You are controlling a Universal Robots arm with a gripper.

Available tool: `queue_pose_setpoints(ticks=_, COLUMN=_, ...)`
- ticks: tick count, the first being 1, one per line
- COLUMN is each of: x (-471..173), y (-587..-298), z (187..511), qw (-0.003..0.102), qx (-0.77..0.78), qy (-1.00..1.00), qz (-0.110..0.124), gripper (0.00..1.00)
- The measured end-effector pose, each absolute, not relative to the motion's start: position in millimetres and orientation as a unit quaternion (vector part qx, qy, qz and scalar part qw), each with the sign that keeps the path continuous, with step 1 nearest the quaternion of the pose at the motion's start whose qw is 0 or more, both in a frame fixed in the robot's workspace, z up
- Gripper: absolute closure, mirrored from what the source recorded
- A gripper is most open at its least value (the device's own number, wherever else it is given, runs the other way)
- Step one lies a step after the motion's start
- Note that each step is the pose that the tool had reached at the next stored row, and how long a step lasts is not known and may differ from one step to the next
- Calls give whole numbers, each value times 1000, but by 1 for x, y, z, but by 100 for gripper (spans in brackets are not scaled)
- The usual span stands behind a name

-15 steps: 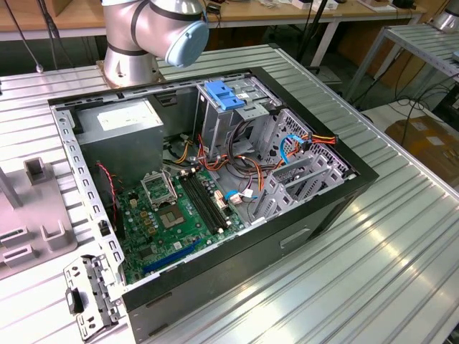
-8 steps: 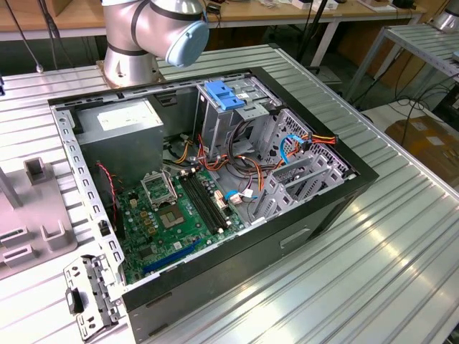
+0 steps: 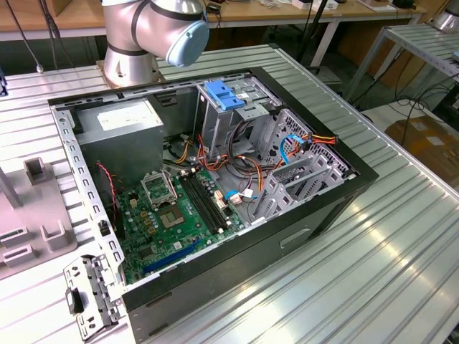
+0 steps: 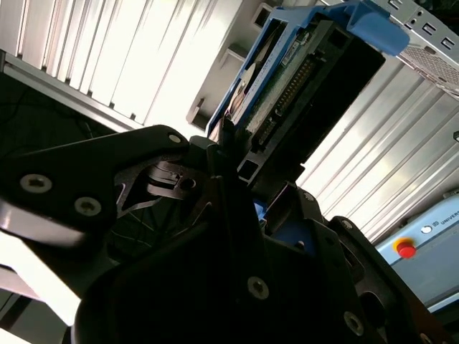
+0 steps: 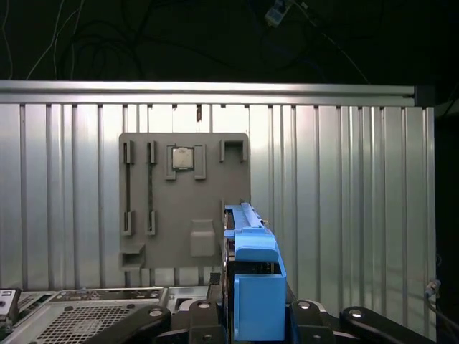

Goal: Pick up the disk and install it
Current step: 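Pick up the disk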

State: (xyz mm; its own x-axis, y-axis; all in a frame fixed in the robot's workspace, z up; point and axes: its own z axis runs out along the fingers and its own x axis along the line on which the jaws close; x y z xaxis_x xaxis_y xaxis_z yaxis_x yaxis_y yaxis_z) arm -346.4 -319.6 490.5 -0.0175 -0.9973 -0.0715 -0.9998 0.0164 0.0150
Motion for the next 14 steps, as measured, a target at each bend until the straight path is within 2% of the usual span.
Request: queue_pose_setpoints(ticks=14, x=-342, y=-322, z=490, qw=20, qx=-701, qy=713, qz=30, gripper=63)
